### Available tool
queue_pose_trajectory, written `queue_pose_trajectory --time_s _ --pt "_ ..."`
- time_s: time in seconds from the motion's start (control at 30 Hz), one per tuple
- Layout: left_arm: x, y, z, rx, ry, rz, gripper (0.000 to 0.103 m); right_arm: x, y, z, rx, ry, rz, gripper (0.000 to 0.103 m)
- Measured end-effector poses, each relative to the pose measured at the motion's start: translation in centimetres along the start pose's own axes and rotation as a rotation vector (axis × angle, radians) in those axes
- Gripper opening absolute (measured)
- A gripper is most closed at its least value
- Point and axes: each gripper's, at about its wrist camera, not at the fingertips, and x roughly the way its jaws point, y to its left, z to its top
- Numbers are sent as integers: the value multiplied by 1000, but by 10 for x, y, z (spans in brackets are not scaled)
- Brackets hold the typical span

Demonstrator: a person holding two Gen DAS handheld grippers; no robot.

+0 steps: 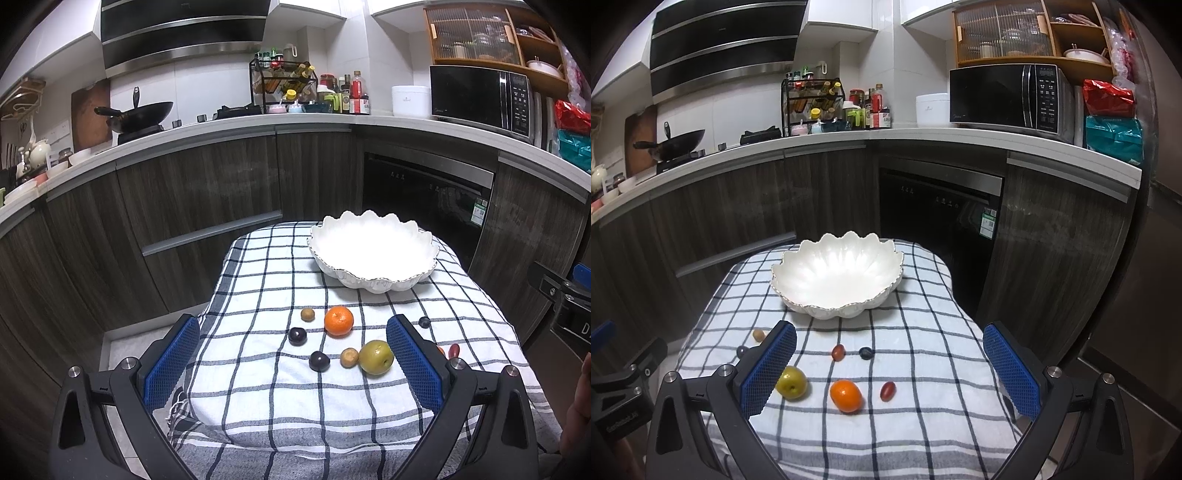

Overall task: Organize fruits
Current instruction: 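Reach the left tool to the dark plum while the right tool approaches the orange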

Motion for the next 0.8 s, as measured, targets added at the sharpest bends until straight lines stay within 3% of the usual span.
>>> queue_pose_trajectory --time_s 0.8 --pt "23 -9 3 66 41 -3 103 26 2 3 -14 53 25 103"
